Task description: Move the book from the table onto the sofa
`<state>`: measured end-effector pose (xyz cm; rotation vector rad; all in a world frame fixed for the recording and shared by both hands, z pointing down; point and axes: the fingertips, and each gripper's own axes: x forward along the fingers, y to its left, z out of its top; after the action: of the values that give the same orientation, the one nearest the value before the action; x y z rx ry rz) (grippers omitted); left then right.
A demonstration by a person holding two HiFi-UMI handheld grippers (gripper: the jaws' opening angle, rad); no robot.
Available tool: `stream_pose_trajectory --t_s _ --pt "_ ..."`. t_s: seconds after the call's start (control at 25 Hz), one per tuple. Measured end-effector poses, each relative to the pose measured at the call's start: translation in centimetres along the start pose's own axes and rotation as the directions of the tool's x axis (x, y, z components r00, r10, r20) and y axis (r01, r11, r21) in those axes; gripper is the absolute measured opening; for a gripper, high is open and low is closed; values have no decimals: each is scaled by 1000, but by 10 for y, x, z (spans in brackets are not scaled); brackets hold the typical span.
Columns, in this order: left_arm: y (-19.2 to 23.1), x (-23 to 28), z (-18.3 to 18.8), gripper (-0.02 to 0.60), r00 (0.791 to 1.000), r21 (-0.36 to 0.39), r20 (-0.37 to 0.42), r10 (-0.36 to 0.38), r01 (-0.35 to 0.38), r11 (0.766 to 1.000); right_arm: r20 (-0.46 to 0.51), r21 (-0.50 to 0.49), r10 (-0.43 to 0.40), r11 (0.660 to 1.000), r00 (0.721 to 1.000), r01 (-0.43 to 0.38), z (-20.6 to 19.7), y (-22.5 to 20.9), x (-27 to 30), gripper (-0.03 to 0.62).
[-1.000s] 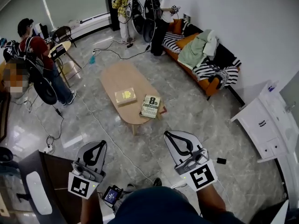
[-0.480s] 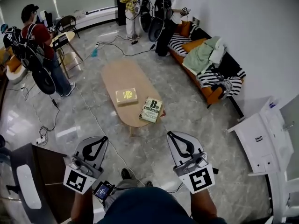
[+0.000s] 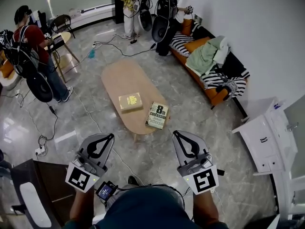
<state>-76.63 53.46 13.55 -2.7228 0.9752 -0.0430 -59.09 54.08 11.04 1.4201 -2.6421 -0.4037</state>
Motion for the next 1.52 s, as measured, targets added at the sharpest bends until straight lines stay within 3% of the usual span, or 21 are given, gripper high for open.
stream_pose_trajectory --t_s 0.44,1.2,1.52 --pt "53 29 -24 4 1000 -22 -7 -15 15 1000 -12 -3 5 1000 1000 -5 -11 -16 60 14" --pt "92 150 -49 4 987 28 -66 150 -148 989 40 55 166 984 985 -168 -72 -126 137 14" --pt "123 167 -66 3 983 8 -94 155 -155 988 25 85 181 980 983 -183 -88 -139 176 14"
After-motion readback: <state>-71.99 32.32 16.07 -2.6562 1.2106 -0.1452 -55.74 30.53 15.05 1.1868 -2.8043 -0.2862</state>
